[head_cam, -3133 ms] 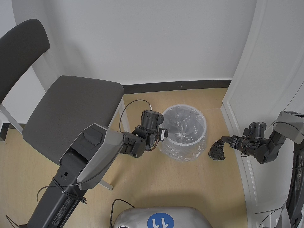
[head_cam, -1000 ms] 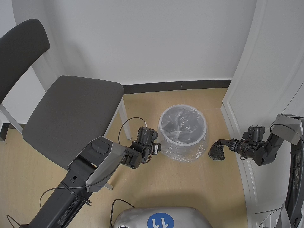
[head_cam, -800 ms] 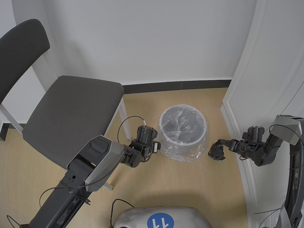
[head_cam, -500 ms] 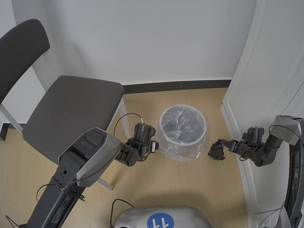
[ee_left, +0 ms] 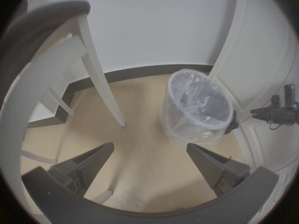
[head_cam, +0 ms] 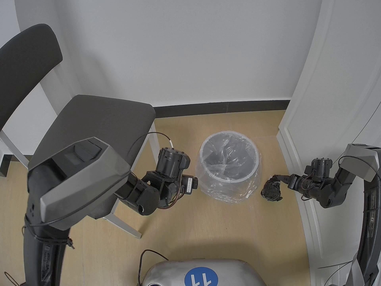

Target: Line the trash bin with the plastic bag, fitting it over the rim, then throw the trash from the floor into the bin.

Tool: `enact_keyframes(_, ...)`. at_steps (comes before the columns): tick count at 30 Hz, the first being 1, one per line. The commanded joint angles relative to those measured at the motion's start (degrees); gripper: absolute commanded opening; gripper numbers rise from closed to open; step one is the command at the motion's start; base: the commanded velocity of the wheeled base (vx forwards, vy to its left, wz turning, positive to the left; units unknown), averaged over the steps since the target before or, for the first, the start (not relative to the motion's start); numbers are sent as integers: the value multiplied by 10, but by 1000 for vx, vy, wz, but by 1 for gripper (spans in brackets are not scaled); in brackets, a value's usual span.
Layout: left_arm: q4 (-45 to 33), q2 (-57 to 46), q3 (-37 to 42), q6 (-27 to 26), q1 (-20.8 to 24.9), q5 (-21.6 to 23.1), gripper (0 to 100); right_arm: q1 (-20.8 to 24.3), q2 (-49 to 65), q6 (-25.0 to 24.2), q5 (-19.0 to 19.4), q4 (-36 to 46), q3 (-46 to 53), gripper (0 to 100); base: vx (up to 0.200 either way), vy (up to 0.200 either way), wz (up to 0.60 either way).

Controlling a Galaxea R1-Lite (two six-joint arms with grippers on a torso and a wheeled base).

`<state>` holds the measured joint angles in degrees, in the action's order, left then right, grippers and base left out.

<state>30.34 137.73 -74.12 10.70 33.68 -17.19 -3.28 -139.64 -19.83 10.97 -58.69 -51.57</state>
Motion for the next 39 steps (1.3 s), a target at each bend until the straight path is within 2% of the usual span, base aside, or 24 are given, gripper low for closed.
enact_keyframes(1, 41, -116, 84, -1, 31, 0, 100, -1, 50, 1, -4, 2, 10, 100, 0, 0, 0)
enact_keyframes(7, 56, -207, 151, 0, 66, -1, 100, -1, 131, 50, -9, 1, 46, 100, 0, 0, 0)
enact_keyframes(11, 75, -273, 202, 1, 89, -3, 100, -1, 205, 94, -8, -4, 93, 100, 0, 0, 0)
enact_keyframes(12, 89, -303, 228, 1, 97, -3, 100, -1, 241, 121, -5, -4, 118, 100, 0, 0, 0)
enact_keyframes(16, 109, -377, 286, 2, 104, -2, 100, -1, 310, 189, 3, 2, 168, 100, 0, 0, 0)
enact_keyframes(21, 113, -431, 320, 3, 96, -1, 100, -1, 355, 244, 4, 0, 202, 100, 0, 0, 0)
enact_keyframes(29, 142, -478, 355, 4, 85, 2, 100, -1, 360, 249, -6, 27, 197, 100, 0, 0, 0)
enact_keyframes(31, 159, -488, 379, 1, 86, 5, 100, 1, 372, 248, -18, 85, 176, 100, 0, 0, 0)
enact_keyframes(32, 176, -494, 397, 0, 87, 6, 100, 6, 391, 244, -34, 151, 153, 100, 0, 0, 0)
enact_keyframes(33, 180, -494, 400, -1, 87, 6, 100, 6, 396, 243, -38, 168, 147, 100, 0, 0, 0)
enact_keyframes(34, 204, -496, 418, -2, 87, 6, 100, 12, 423, 226, -55, 267, 112, 100, 0, 0, 0)
enact_keyframes(36, 240, -500, 434, -3, 86, 6, 100, 30, 456, 169, -61, 392, 57, 100, 0, 0, 0)
enact_keyframes(38, 266, -503, 443, -8, 84, 4, 100, 55, 478, 101, -62, 491, 16, 100, 0, 0, 0)
enact_keyframes(39, 269, -504, 444, -9, 83, 4, 100, 59, 480, 88, -62, 505, 9, 100, 0, 0, 0)
